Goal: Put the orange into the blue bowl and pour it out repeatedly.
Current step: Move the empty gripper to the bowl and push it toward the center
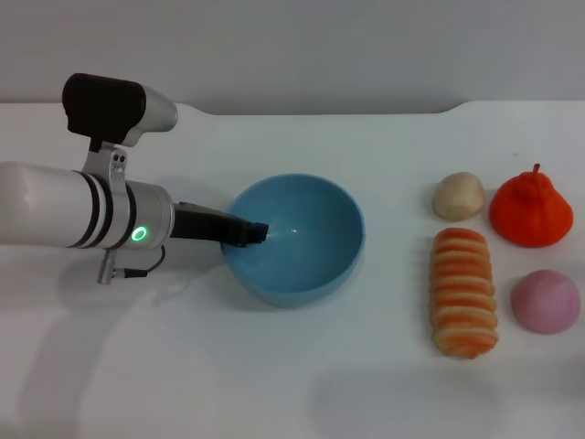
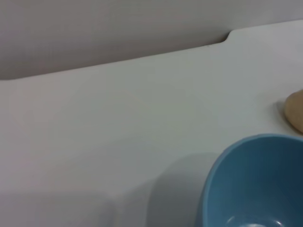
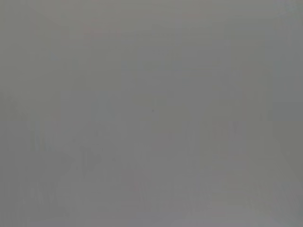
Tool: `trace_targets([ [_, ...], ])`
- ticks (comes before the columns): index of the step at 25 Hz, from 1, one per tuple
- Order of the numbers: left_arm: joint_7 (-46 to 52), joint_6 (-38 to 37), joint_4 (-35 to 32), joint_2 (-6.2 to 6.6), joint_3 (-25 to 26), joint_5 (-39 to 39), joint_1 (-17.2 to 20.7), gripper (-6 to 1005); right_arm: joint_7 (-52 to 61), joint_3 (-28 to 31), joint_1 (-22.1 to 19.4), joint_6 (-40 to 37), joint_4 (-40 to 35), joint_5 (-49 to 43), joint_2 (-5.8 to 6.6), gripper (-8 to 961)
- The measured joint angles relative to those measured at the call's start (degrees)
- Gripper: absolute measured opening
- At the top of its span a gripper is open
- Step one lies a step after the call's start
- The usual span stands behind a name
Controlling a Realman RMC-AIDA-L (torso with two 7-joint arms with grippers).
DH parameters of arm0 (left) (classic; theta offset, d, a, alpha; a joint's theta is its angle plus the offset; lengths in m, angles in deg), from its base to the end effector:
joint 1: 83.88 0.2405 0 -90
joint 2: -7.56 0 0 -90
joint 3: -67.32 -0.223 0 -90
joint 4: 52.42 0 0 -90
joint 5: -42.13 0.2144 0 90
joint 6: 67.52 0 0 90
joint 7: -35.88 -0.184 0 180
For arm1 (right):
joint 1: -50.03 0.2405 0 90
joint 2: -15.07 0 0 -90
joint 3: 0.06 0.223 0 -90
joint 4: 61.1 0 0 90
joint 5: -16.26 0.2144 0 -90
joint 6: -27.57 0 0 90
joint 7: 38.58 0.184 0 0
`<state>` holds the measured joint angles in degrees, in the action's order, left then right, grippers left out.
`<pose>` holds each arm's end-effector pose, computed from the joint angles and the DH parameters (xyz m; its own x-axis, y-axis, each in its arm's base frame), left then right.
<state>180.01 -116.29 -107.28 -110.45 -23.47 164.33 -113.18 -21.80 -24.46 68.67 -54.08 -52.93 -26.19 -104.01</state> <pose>-0.2048 0.3792 -0.0895 0.6340 0.7329 0.2468 0.7613 -0.5357 -0.3652 0.3673 0.2850 0.0410 0.5608 0.1167 -0.8197 -0.8235 0.1805 -0.5378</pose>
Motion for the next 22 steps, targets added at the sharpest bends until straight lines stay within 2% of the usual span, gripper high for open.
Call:
trace_targets([
  [10, 0.0, 0.4, 0.0, -0.12, -0.1, 0.0, -0.2, 106, 0.0, 0.4, -0.1, 0.0, -0.1, 0.0, -0.01, 717],
  [16, 0.0, -0.3, -0.2, -0.10, -0.1, 0.0, -0.9, 47, 0.1, 0.4, -0.3, 0.0, -0.1, 0.0, -0.01, 716],
  [21, 0.2, -1.7, -2.0, 0.46, 1.4, 2.3, -3.8, -2, 4.3, -0.2, -0.3, 1.4, -0.3, -0.8, 0.24, 716],
  [22, 0.5, -3.5, -2.8, 0.52, 3.4, 4.4, -5.3, -2, 5.2, -0.4, -0.3, 1.7, -0.5, -1.3, 0.33, 716],
])
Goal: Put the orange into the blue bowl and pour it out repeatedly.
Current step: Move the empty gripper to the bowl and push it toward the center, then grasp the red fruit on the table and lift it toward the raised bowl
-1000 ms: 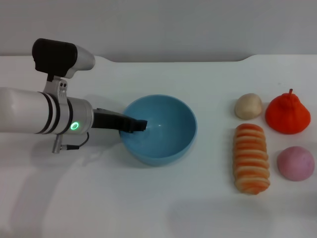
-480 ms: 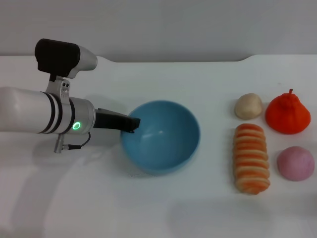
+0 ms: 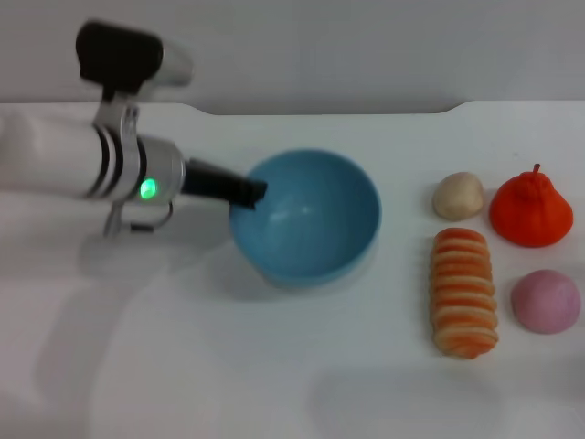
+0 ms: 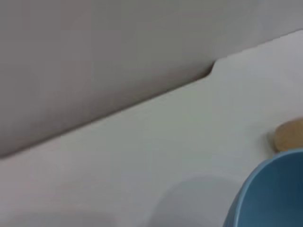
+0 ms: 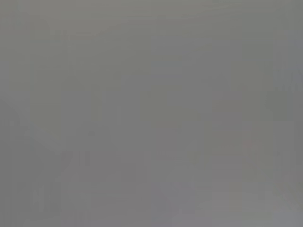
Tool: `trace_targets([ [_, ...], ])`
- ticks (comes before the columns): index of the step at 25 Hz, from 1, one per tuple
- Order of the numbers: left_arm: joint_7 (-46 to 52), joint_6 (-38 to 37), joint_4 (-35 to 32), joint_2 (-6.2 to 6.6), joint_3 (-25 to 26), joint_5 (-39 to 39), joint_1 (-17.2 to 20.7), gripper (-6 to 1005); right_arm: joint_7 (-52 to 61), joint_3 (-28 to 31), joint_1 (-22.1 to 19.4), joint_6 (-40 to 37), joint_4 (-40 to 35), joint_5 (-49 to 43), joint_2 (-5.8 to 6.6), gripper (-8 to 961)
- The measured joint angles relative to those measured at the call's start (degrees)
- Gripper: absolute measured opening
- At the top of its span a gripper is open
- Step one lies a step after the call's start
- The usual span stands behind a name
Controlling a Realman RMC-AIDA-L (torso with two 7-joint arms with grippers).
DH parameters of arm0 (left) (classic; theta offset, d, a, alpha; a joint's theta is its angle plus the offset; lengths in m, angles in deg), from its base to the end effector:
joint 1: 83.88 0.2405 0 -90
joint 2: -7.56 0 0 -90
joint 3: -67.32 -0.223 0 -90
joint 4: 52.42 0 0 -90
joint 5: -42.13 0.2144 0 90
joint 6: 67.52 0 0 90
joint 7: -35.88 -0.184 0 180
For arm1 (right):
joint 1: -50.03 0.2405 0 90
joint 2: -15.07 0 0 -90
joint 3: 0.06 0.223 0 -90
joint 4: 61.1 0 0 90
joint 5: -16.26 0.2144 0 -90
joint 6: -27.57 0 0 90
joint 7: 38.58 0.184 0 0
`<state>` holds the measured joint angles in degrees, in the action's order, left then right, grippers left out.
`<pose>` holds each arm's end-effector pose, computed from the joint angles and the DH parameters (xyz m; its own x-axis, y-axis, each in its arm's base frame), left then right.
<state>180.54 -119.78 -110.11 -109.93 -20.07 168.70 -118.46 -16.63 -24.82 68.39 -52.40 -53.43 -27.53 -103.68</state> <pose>-0.1702 0.4029 -0.0712 0.7193 0.6568 0.2266 0.6832 -0.6093 -0.4025 0.3708 0.2857 0.0383 0.4965 0.0981 -0.8625 -0.8634 0.1587 -0.4790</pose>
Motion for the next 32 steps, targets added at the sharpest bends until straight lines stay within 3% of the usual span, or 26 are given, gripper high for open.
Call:
trace_targets([
  [3, 1.8, -5.2, -2.5, -0.26, 4.6, 8.2, -4.0, -2, 2.7, -0.1, -0.1, 0.4, -1.5, -2.9, 0.18, 716],
  [8, 5.8, -5.8, -3.3, -0.36, 4.7, 16.4, -6.6, -2, 15.3, -1.2, -0.7, 2.8, -8.5, -8.8, 0.45, 715],
  [14, 9.2, -6.0, -4.5, -0.38, 4.5, 22.6, -8.2, -2, 48.1, -2.0, -1.7, 12.7, -31.7, -29.6, 0.44, 715],
  [19, 9.7, -8.6, -4.6, -0.37, 6.6, 24.6, -9.6, -2, 78.1, -1.5, -1.0, 15.6, -53.5, -53.3, 0.47, 714],
  [21, 9.4, -9.1, -4.9, -0.29, 7.3, 24.7, -10.0, -2, 93.4, -1.7, 0.2, 14.3, -65.4, -69.5, 0.86, 714],
  [22, 9.4, -9.1, -4.9, -0.29, 7.3, 24.7, -10.0, -2, 93.4, -1.7, 0.2, 14.3, -65.4, -69.5, 0.86, 714],
  [25, 9.3, -9.5, -4.9, -0.23, 7.8, 25.0, -10.8, -2, 102.5, -1.7, 2.5, 9.0, -74.0, -82.9, 1.26, 715],
  [28, 9.3, -9.6, -4.7, -0.23, 7.9, 25.2, -11.3, -2, 105.9, -2.0, 5.0, 2.9, -76.7, -90.2, 1.75, 715],
  [32, 9.3, -9.9, -5.0, -0.33, 7.8, 25.2, -12.0, -2, 106.7, -2.8, 7.8, 1.2, -75.3, -97.3, 0.54, 715],
])
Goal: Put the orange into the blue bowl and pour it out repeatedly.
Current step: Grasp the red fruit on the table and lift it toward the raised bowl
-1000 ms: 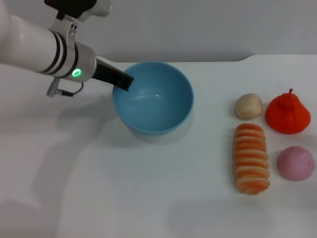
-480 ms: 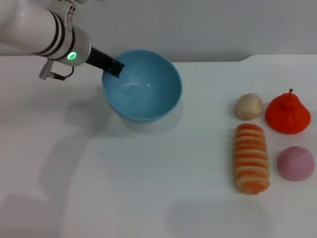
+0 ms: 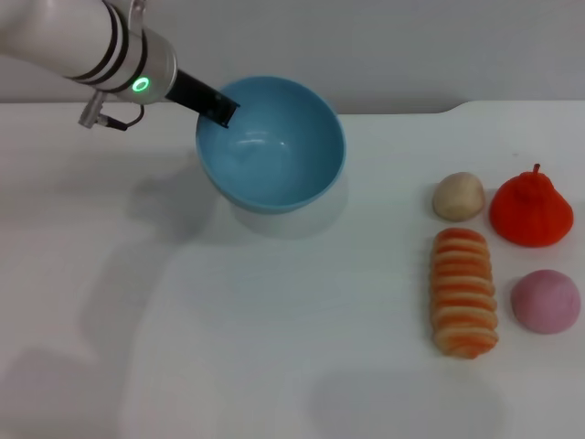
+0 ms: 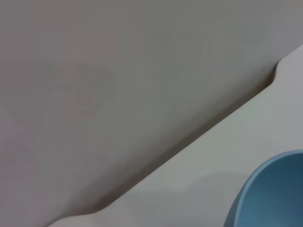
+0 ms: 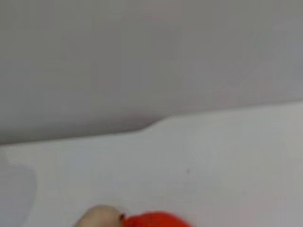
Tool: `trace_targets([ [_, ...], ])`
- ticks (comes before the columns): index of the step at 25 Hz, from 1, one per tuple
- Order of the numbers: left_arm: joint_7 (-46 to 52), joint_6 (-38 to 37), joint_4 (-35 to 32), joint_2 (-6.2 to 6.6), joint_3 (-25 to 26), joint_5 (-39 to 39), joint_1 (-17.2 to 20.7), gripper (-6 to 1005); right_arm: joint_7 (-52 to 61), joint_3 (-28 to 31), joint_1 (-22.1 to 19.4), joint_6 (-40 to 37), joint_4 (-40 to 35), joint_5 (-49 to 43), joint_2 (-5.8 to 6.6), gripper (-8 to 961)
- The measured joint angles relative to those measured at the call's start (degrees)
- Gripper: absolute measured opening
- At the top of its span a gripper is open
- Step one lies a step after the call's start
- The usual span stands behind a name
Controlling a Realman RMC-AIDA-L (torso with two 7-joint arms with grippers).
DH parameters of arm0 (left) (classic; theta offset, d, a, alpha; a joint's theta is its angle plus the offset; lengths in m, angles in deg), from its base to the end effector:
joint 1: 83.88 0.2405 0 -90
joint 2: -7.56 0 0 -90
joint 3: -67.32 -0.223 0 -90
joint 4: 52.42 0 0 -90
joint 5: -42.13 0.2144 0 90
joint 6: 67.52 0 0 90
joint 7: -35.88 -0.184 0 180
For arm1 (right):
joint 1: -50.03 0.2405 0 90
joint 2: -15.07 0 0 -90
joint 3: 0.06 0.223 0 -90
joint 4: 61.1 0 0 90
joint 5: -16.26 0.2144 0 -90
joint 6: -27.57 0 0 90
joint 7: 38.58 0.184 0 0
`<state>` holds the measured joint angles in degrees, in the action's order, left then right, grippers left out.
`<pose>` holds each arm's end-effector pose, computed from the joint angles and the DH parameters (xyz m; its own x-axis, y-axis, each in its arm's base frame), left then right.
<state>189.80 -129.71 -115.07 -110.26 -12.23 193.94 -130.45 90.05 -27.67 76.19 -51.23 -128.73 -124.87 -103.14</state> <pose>-0.1308 0.4457 -0.0221 0.8112 0.5817 0.0597 0.4843 -0.6112 -0.6259 0.3185 0.3601 0.1213 0.4204 -0.7261 -0.5440 -0.8760 -0.1685 -0.4520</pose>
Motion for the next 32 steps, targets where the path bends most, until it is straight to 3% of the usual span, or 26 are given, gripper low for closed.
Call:
trace_targets([
  [2, 0.0, 0.1, 0.0, -0.03, -0.2, 0.0, -0.3, -2, -0.3, -2.1, 0.3, 1.1, 2.2, -0.7, -0.46, 715],
  [12, 0.0, 0.8, 0.3, -0.14, -0.6, -0.3, -0.2, -1, -1.1, -12.0, 1.1, 7.0, 10.2, 0.5, -0.55, 714],
  [24, 0.0, 1.9, 0.7, -0.29, -0.8, -0.4, 1.0, -1, -5.8, -13.3, 2.5, 14.4, 17.0, 4.0, -0.46, 714],
  [32, 0.0, 2.4, 0.7, -0.30, -0.9, -0.5, 1.2, -1, -6.9, -15.1, 2.6, 14.4, 17.2, 4.1, -0.25, 546],
])
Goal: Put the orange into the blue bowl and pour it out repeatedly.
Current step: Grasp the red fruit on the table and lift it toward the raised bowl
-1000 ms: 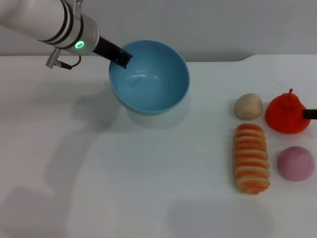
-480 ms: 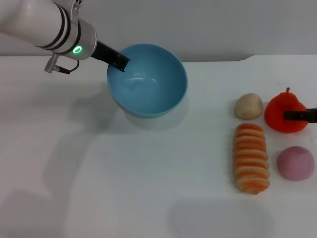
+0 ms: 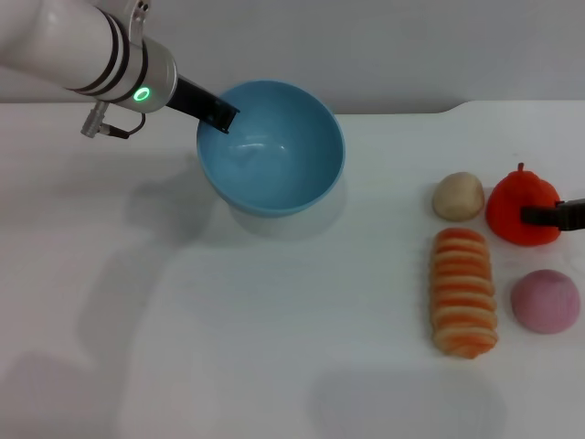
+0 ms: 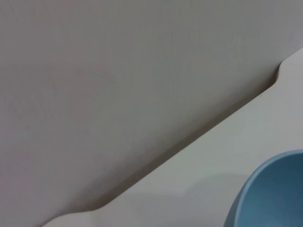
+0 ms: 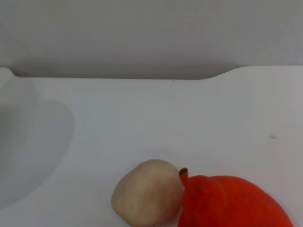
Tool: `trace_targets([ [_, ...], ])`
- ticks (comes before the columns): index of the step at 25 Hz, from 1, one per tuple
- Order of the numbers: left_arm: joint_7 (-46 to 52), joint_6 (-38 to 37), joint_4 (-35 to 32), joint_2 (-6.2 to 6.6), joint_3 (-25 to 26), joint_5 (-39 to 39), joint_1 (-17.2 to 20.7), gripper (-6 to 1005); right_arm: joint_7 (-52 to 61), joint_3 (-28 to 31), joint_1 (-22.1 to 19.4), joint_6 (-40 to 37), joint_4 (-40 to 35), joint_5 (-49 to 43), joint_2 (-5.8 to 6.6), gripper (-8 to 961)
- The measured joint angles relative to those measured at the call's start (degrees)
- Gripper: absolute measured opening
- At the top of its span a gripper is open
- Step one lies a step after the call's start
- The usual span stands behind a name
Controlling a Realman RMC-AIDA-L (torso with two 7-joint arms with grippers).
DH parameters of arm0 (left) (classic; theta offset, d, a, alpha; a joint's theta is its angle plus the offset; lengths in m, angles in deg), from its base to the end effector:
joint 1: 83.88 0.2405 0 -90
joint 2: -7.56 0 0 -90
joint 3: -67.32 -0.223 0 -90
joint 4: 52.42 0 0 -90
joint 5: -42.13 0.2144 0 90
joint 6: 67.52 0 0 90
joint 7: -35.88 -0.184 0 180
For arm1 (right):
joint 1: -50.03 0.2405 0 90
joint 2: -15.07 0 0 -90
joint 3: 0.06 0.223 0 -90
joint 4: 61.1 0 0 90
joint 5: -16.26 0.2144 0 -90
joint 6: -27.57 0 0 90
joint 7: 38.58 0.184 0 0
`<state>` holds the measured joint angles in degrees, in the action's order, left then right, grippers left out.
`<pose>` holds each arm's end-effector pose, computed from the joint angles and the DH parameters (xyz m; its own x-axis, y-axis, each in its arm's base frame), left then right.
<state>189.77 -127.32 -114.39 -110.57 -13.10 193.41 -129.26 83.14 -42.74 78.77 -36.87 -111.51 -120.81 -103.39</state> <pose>-0.1369 0.4452 -0.0270 0.8092 0.5826 0.0765 0.4933 -0.6028 -0.6271 0.3136 0.3819 0.0293 0.5238 -0.7553 -0.3939 -0.8243 -0.3329 -0.4579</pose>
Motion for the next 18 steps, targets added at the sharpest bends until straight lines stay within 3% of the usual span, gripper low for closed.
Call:
trace_targets([
  [11, 0.0, 0.7, 0.0, 0.00, 0.0, 0.0, 0.3, -1, -0.3, 0.0, -0.2, -1.6, -1.5, 0.0, -0.07, 180],
  [18, 0.0, 0.8, 0.0, 0.00, 0.0, 0.0, 0.4, -1, -1.9, 0.0, -2.0, -6.7, -7.7, 6.7, -0.08, 111],
])
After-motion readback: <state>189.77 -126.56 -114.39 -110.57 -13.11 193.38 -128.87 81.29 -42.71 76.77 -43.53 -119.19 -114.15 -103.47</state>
